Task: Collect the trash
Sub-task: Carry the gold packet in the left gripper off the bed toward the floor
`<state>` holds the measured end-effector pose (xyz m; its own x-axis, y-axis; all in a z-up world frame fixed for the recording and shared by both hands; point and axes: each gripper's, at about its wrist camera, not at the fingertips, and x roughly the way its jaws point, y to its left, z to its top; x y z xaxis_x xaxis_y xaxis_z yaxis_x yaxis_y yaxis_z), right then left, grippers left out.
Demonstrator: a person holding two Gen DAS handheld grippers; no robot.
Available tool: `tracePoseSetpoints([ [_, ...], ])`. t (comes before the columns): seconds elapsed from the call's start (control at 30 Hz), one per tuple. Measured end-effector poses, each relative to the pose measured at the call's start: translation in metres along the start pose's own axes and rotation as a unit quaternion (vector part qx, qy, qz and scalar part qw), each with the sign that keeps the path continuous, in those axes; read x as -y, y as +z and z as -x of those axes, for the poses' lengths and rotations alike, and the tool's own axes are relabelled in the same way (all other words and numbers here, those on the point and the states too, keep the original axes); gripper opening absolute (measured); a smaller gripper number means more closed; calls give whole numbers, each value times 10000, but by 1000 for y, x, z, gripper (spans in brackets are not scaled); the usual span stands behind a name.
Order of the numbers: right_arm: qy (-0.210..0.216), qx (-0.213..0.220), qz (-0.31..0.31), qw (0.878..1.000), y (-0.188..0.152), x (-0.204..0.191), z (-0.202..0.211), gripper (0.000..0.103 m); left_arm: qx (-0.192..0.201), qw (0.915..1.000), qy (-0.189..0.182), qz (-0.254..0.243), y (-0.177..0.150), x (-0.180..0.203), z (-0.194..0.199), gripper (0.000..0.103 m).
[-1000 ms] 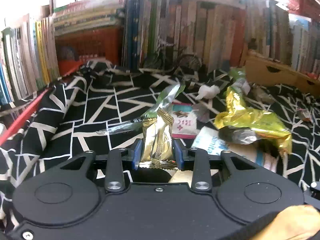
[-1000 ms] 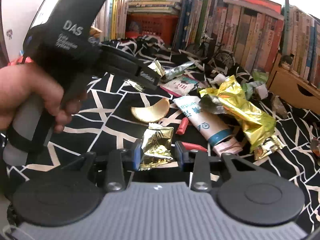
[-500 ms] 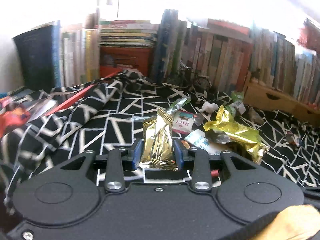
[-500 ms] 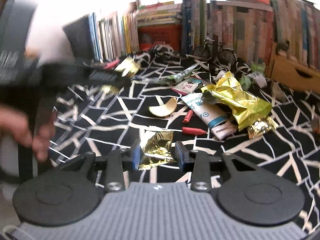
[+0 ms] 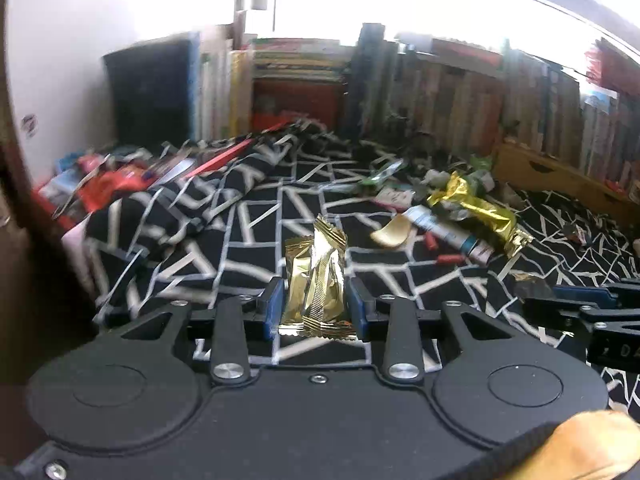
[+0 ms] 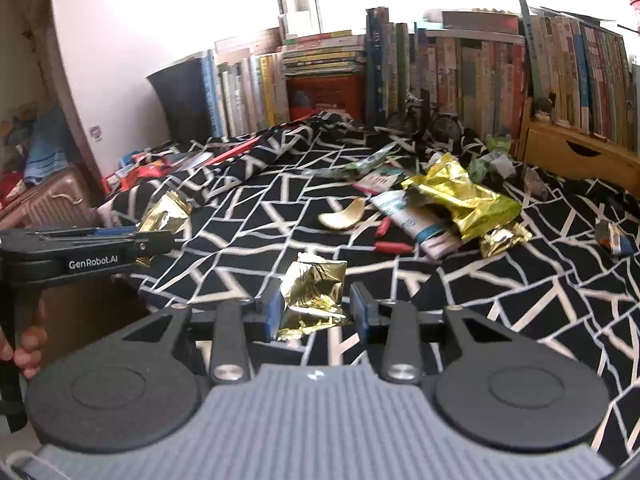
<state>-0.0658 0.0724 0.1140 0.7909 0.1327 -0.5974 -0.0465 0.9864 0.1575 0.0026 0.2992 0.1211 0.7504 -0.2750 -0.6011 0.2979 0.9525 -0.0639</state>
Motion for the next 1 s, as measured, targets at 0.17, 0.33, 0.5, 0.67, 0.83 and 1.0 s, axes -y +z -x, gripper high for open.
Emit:
tracePoseSetpoints([
  [0.17,101,50,112,9999,-14,-35,14,42,-45,9999,42,-88,-22,-29,24,32],
  [0.33,367,-21,281,9989,-24,-73,18,42,-258,9995,181,36,-45,-59,42,32],
  [0.5,566,-181,423,9973,-35,-104,11,42,-526,9981,283,141,-71,-82,52,32],
  [0.67,703,-262,536,9957,-45,-131,7,42,-804,9962,267,193,-96,-101,52,33],
  [0.83,774,-343,743,9936,-54,-155,-1,42,-1041,9938,335,210,-113,-113,43,33],
  [1.0,810,-459,861,9919,-61,-168,-9,42,-1145,9924,369,245,-122,-121,31,33],
])
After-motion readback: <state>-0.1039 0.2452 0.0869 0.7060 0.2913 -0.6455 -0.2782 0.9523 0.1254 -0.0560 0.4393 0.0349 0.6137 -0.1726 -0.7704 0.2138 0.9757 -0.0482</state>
